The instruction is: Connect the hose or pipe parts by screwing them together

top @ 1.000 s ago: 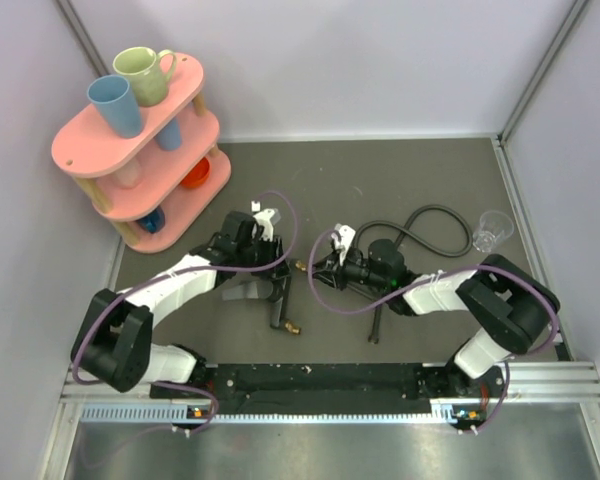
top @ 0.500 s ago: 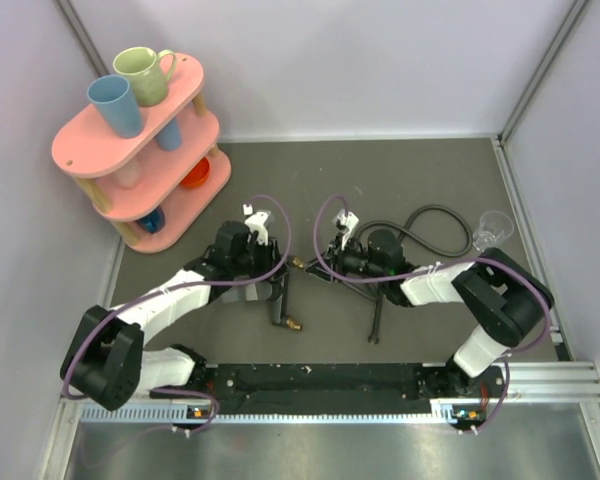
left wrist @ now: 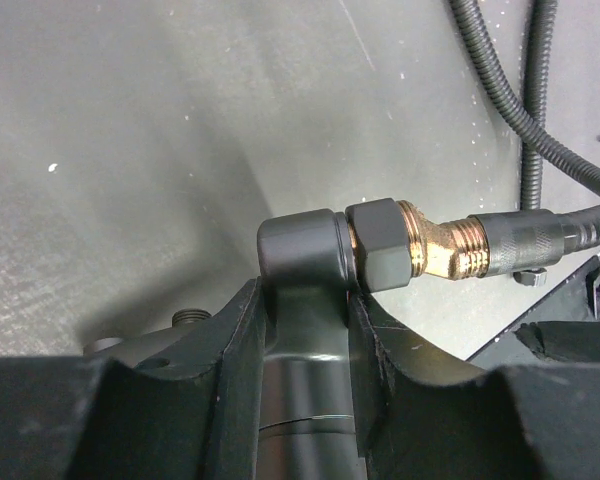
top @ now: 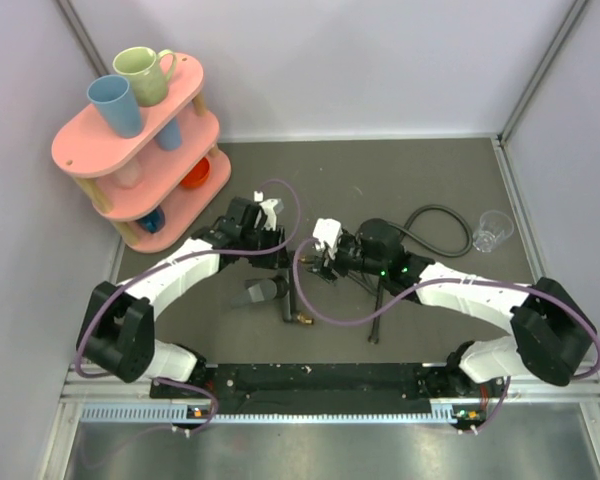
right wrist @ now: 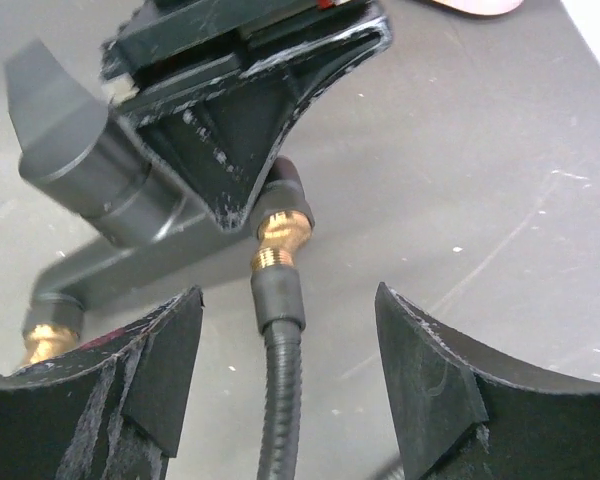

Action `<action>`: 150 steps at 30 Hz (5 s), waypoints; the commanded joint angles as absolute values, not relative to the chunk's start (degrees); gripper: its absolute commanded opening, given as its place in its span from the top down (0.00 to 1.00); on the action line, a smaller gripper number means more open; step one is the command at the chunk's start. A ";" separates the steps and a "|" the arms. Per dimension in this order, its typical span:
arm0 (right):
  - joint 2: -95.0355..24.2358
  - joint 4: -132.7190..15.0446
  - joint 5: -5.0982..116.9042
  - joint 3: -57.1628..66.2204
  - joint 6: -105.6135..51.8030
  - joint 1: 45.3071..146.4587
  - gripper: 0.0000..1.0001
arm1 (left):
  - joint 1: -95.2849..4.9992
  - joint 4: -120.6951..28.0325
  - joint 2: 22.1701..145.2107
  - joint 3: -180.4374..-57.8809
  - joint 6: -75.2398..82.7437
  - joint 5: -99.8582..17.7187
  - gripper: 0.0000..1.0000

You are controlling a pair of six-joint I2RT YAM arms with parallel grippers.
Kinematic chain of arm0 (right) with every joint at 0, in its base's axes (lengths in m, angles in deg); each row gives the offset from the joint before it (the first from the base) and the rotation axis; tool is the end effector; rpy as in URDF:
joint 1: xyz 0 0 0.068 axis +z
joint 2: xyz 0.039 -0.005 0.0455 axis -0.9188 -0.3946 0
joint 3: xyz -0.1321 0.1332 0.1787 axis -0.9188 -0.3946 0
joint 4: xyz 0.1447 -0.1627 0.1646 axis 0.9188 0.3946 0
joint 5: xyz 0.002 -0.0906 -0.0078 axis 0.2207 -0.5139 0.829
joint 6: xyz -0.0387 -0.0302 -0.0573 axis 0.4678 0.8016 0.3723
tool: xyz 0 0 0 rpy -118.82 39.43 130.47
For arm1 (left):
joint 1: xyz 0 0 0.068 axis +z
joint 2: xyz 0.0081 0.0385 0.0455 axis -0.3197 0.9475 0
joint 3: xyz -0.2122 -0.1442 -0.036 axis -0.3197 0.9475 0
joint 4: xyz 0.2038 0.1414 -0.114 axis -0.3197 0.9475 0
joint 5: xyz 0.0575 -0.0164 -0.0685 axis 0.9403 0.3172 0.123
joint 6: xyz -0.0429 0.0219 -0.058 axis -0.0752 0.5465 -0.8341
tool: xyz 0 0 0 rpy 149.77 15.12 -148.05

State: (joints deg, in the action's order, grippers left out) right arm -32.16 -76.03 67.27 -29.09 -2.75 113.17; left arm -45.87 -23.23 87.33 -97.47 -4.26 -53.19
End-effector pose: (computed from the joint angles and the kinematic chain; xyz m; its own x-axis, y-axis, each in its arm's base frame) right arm 0.2179 0.2589 0.2115 0.0507 -0.3556 -0.9333 -0.9238 0.3384 -0.1791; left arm 0.2689 -0.1632 0.1867 -0.8488 0.0832 -0.5222 0.3663 0.8047 -0.4672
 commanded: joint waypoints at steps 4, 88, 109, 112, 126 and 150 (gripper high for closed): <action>-27.01 -71.64 56.62 -29.97 23.63 118.17 0.32 | -42.29 -18.39 89.05 -103.41 -5.24 -60.84 1.00; -56.10 -68.31 94.70 -9.67 -32.14 107.36 0.84 | -49.23 -57.69 76.75 -80.82 -6.47 -50.30 1.00; -25.87 -75.94 69.80 -36.11 26.00 116.22 0.31 | -39.30 -25.18 91.16 -99.01 -4.19 -70.33 1.00; -24.63 -83.32 65.76 -40.60 33.31 118.43 0.32 | -39.21 -24.98 93.27 -99.64 -3.91 -74.37 1.00; -35.26 -89.84 55.21 -38.59 48.72 122.74 0.48 | -39.21 -18.56 96.97 -103.33 -1.37 -76.75 1.00; -43.97 -95.29 67.59 -26.63 -2.49 112.81 1.00 | -46.33 -40.27 90.82 -90.50 -12.44 -73.33 1.00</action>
State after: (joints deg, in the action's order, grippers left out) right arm -43.20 -83.79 62.61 -33.46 11.20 114.66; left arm -41.06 -33.33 93.30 -92.09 -8.46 -63.27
